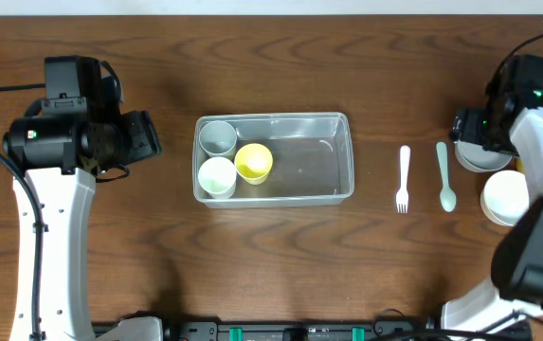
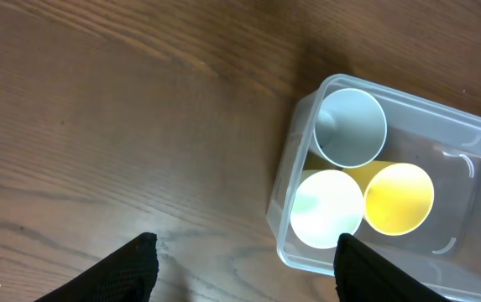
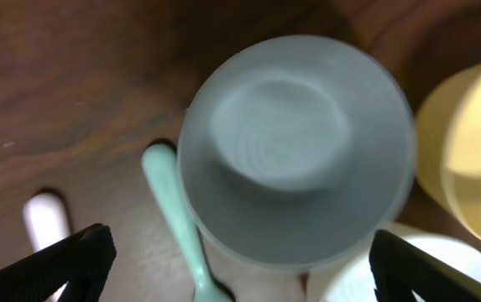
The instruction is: Pack container
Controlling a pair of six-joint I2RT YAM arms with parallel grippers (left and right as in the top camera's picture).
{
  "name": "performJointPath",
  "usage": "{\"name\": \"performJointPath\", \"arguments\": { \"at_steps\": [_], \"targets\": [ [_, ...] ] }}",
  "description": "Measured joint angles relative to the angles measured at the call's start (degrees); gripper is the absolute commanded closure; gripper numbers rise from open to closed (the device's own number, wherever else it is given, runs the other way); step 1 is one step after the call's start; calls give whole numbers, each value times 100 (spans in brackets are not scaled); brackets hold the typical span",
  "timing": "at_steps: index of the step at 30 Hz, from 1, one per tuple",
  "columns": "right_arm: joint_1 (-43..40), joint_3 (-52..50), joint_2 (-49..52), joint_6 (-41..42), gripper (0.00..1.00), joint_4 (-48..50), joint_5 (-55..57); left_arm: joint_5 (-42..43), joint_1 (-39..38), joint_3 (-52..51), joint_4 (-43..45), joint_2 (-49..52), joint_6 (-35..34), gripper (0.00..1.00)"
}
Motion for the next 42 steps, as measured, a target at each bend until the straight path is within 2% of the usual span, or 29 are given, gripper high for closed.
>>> {"name": "performJointPath", "arguments": {
  "at_steps": [7, 13, 14, 21, 29, 32, 33, 42],
  "targets": [
    [2, 0, 525, -31, 9, 256, -9, 0, 0, 0, 2, 0, 0, 32],
    [15, 0, 737, -37, 19, 302, -7, 0, 0, 0, -28, 0, 0, 32],
    [22, 0, 776, -39, 22, 302, -9, 0, 0, 0, -31, 0, 0, 32],
    [118, 0, 872, -103, 66, 328, -31, 0, 0, 0, -35, 0, 0, 32],
    [120, 0, 872, -90, 73, 315, -28, 2, 0, 0, -35, 0, 0, 32],
    [120, 0, 872, -92, 89, 321, -26, 2, 0, 0, -35, 0, 0, 32],
    [120, 0, 872, -94, 91, 330, -31, 2, 0, 0, -35, 0, 0, 32],
    [153, 0, 872, -28, 99, 382, 20, 0, 0, 0, -35, 0, 0, 32]
  ]
}}
